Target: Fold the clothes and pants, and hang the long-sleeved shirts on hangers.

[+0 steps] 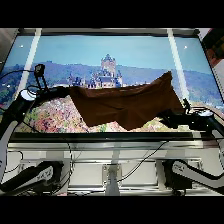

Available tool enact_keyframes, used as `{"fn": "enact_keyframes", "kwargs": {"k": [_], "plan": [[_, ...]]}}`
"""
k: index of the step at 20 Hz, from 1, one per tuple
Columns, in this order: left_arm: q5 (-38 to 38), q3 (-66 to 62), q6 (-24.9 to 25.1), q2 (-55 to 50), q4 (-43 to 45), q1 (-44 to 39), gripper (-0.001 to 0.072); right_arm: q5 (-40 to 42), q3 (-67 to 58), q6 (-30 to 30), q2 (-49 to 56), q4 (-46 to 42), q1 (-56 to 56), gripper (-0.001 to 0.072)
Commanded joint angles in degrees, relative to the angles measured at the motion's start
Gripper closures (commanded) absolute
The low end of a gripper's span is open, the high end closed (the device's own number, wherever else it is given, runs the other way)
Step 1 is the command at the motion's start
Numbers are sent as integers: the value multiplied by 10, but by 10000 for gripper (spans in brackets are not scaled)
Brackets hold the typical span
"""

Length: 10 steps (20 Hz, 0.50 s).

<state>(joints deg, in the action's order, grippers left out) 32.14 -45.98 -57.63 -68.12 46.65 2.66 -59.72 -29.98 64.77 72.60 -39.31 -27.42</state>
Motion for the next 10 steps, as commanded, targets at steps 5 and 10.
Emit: {"fn": "enact_keyframes", "kwargs": {"k": [5,10], "plan": [[0,0,0,0,0,0,692,37,6,-57,72,124,0,329],[0,0,0,0,0,0,692,59,5,-60,72,145,0,347]]}}
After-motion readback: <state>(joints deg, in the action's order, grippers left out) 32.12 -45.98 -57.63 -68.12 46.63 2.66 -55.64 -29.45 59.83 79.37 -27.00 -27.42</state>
